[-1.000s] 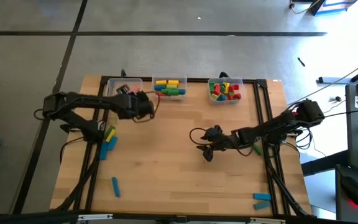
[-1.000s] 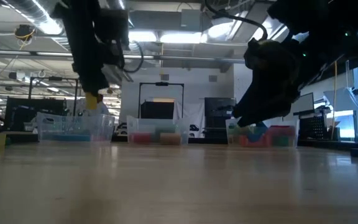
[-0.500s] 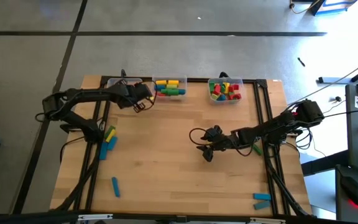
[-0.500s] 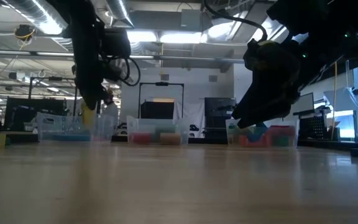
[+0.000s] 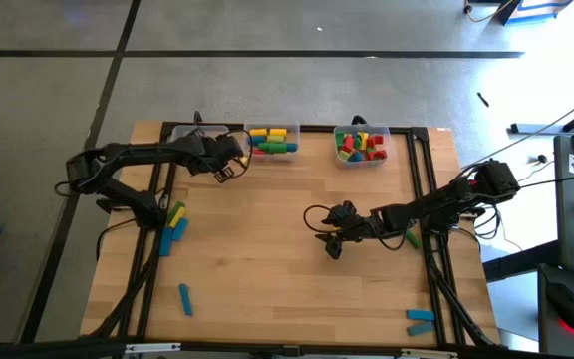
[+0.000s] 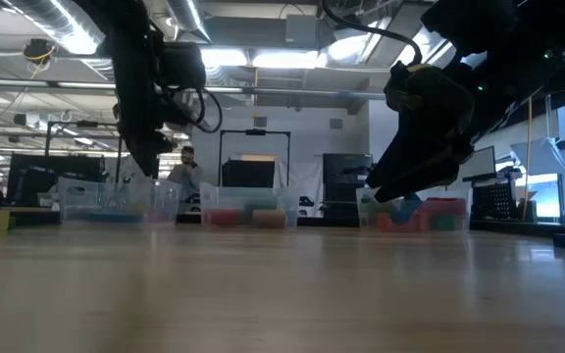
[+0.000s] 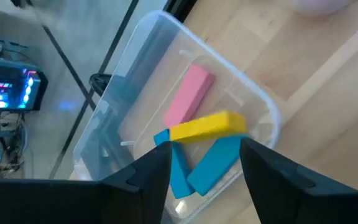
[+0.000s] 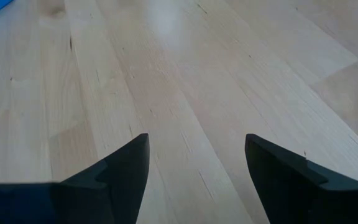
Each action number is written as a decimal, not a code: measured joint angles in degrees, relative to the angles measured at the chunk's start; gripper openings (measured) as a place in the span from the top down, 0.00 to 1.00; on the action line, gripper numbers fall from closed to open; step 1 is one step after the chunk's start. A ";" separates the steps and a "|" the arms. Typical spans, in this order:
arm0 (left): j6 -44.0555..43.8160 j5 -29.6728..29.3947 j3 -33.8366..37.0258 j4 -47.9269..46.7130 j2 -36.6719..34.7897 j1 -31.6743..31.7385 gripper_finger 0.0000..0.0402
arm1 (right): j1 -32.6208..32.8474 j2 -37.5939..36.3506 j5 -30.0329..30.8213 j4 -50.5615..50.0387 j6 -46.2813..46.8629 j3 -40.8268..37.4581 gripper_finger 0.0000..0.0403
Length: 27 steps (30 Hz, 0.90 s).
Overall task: Sort blocks by size
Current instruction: Put the blue rectangular block into the left transparent bin
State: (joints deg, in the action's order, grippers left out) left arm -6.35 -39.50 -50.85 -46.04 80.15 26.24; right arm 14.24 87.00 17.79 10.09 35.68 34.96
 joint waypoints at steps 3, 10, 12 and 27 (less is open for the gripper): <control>-0.82 0.01 0.00 -0.07 -2.33 -1.38 0.54 | 0.00 0.00 -0.03 -0.02 0.00 0.00 0.36; -3.34 2.45 0.00 -0.29 -11.49 -7.89 0.54 | 0.00 0.00 -0.05 -0.03 -0.02 0.00 0.36; -4.20 5.89 0.00 -0.16 -13.92 -10.28 0.54 | 0.00 0.00 -0.05 -0.02 -0.02 0.00 0.36; -16.05 19.43 -0.01 -1.26 -18.17 -33.07 0.54 | 0.00 0.00 -0.49 -0.02 0.00 0.00 0.36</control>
State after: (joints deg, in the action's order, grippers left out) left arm -22.40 -20.06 -50.86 -47.30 61.98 -6.83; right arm 14.24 87.00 17.30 10.07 35.68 34.96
